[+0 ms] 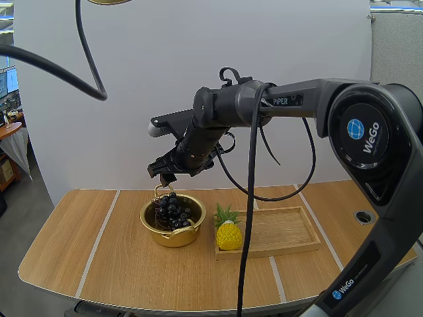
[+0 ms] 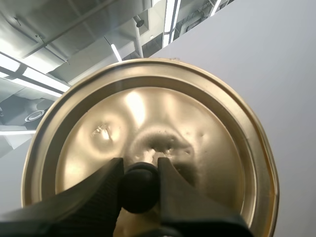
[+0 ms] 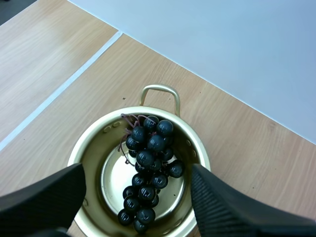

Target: Open the pot, put the grape inside, and close it

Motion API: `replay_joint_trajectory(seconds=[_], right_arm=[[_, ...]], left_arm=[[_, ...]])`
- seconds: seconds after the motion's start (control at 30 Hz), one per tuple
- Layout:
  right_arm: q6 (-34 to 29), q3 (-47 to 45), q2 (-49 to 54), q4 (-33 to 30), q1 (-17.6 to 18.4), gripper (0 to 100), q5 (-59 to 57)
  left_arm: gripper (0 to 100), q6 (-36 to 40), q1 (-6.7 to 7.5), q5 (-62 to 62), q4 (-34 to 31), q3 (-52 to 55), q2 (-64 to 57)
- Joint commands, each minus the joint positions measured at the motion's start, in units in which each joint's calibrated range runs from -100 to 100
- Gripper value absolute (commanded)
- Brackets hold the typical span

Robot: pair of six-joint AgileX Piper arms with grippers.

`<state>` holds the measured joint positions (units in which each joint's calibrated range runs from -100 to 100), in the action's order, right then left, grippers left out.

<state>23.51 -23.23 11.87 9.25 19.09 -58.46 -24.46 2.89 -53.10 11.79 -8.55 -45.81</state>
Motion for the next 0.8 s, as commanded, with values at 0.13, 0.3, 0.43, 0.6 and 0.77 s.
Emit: replay_joint_trajectory(seconds=[0.13, 0.3, 0.43, 0.6, 0.77], right_arm=[[0.60, -0.38, 0.90, 0.18, 0.00, 42, 1.00], [1.17, -0.38, 0.90, 0.33, 1.00, 0, 0.33], [1.17, -0.38, 0.90, 0.33, 1.05, 0, 0.33], [1.17, -0.38, 0.90, 0.33, 1.05, 0, 0.33], [1.17, -0.38, 0.76, 0.33, 1.04, 0, 2.00]], left_arm=[[0, 0.45, 0.12, 1.98, 0.02, -0.33, -0.21], [0, 0.45, 0.12, 1.98, 0.02, -0.33, -0.21], [0, 0.45, 0.12, 1.98, 0.02, -0.33, -0.21], [0, 0.45, 0.12, 1.98, 0.02, -0.33, -0.21], [0, 0.45, 0.12, 1.98, 0.02, -0.33, -0.21]])
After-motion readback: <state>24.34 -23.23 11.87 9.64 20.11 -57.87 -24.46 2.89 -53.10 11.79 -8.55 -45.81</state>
